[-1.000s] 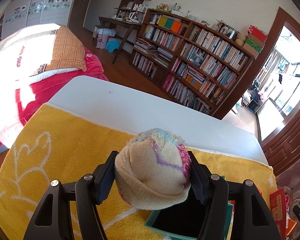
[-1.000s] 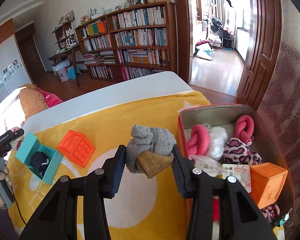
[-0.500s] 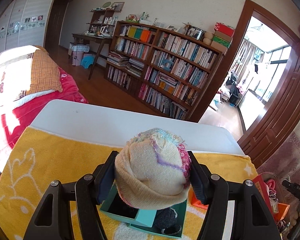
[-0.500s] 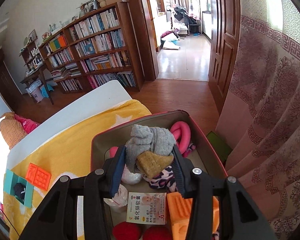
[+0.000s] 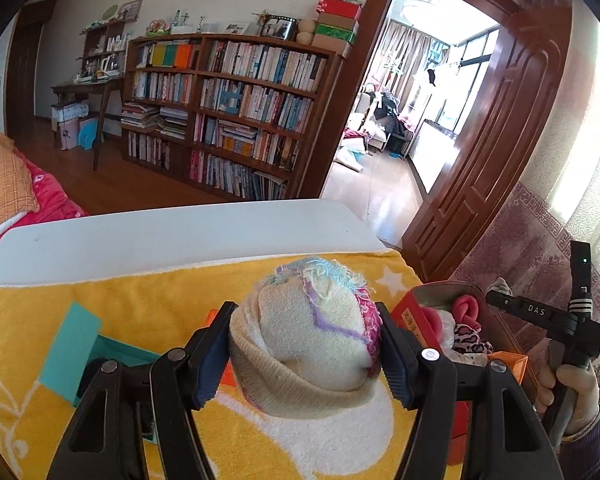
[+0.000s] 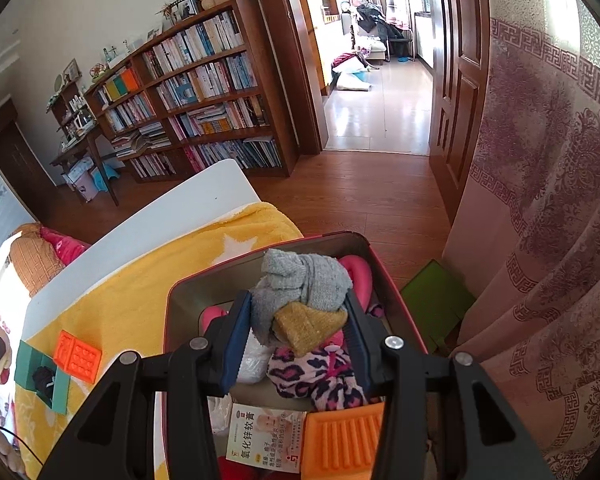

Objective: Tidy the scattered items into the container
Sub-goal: 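Carry the hat and sock into the red tin and open both tools, then withdraw both tools from the tin toward the orange block and teal box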

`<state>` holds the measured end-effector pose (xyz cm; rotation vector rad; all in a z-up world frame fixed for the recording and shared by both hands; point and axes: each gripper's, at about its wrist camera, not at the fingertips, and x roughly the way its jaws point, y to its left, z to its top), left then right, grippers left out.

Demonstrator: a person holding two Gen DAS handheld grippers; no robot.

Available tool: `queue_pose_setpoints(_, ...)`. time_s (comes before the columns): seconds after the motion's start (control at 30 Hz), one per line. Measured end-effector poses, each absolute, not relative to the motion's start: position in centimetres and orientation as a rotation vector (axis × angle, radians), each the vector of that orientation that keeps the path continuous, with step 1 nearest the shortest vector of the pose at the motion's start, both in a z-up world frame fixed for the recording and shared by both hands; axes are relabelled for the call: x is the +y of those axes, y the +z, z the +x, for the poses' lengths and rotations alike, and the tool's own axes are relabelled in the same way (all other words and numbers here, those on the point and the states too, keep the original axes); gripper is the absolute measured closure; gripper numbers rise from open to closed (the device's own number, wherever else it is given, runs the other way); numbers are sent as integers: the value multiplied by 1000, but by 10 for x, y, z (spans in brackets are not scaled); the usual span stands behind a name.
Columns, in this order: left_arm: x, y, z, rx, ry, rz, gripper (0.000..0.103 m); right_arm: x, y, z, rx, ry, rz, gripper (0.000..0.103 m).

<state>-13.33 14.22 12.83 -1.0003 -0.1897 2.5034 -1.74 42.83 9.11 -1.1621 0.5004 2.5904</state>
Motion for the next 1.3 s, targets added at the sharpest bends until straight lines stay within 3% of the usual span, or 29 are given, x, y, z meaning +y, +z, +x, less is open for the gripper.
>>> queue_pose_setpoints(0.33,252,130,-131,-126,2370,-1017,36,446,102,-22,524,2662,-1161,54)
queue_pose_setpoints(0.43,279,128,-133,-132,2336,-1031,35,450,104,-21,553,2684,-1164,48)
queue_pose_setpoints(0.57,315,117,-151,-179,2244,-1096,35,457,111,-6,630,2688,-1097,30)
queue_pose_setpoints(0.67,341,106,-157,-184,2183,-1141,35,461,117,6,654,2706,-1062,30)
queue_pose_setpoints(0.73,352,101,-156,-178,2164,-1157,28,462,121,16,660,2710,-1039,29)
queue_pose_setpoints(0.77,354,99,-156,-184,2166,-1159,21,463,122,22,673,2712,-1027,29)
queue_pose_setpoints(1.3,297,100,-143,-203,2286,-1171,20,455,121,57,765,2727,-989,27)
